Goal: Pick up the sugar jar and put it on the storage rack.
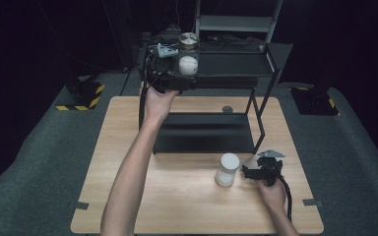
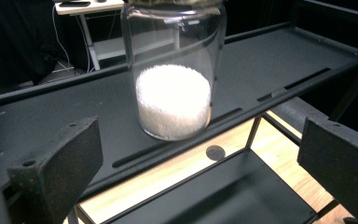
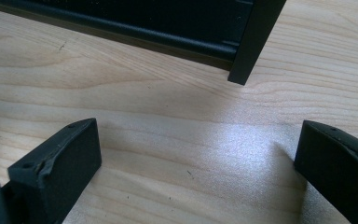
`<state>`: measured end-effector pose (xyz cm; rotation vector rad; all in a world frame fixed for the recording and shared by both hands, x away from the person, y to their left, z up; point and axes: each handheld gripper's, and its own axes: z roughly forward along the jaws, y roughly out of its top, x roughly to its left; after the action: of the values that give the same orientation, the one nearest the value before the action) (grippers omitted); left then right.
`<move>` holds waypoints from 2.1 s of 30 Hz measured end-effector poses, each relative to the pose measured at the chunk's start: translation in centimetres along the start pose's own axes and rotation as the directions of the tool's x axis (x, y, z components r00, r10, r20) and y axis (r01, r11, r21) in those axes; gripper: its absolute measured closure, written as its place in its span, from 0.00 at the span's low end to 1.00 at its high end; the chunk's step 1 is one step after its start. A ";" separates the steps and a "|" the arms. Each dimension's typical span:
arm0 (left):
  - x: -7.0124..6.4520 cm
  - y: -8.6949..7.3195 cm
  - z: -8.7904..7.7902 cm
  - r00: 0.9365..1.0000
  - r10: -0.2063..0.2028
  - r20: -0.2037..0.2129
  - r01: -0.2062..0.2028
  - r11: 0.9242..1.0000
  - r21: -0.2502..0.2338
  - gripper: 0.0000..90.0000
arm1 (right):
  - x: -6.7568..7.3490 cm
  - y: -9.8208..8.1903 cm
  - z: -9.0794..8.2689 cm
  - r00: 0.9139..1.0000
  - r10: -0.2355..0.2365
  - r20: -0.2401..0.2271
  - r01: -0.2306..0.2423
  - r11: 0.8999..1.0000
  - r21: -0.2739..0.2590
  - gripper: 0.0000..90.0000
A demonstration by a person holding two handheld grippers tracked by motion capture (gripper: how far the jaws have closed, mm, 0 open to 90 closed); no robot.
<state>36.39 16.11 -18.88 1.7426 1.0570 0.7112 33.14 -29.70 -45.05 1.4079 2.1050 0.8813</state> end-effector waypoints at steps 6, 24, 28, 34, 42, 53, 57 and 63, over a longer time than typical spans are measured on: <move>-0.2 -1.0 -0.6 1.000 0.012 0.008 -0.012 1.000 0.012 0.00 | 0.0 0.0 0.0 1.000 0.001 0.000 -0.001 1.000 0.000 0.00; 0.2 -3.9 -1.2 1.000 0.019 0.004 -0.019 0.999 0.047 0.00 | 0.0 0.0 0.0 1.000 -0.003 0.000 0.003 1.000 0.001 0.00; 0.1 -4.3 -1.2 1.000 0.025 0.004 -0.025 0.998 0.055 0.01 | 0.0 0.0 0.0 1.000 -0.002 0.000 0.002 1.000 0.001 0.00; 0.0 -4.8 -1.2 0.999 0.037 0.008 -0.038 0.997 0.068 0.01 | 0.0 0.0 0.0 1.000 -0.003 0.000 0.003 1.000 0.001 0.00; 0.1 -5.5 -1.3 0.999 0.033 0.015 -0.034 0.996 0.076 0.01 | 0.0 0.0 0.0 1.000 -0.004 0.000 0.004 1.000 0.001 0.00; -0.2 -6.8 -1.1 0.999 0.050 0.020 -0.052 0.994 0.096 0.01 | 0.0 0.0 0.0 1.000 -0.004 0.000 0.004 1.000 0.001 0.00; -0.2 -7.3 -1.0 0.998 0.051 0.023 -0.053 0.993 0.106 0.01 | 0.0 0.0 0.0 1.000 -0.004 0.000 0.004 1.000 0.001 0.00; -0.2 -8.3 -0.8 0.998 0.050 0.026 -0.052 0.991 0.120 0.01 | 0.0 0.0 0.0 1.000 -0.004 0.000 0.004 1.000 0.001 0.00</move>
<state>32.83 17.81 -26.21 1.8829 1.0616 0.6688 33.15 -29.72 -45.04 1.4041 2.1076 0.8786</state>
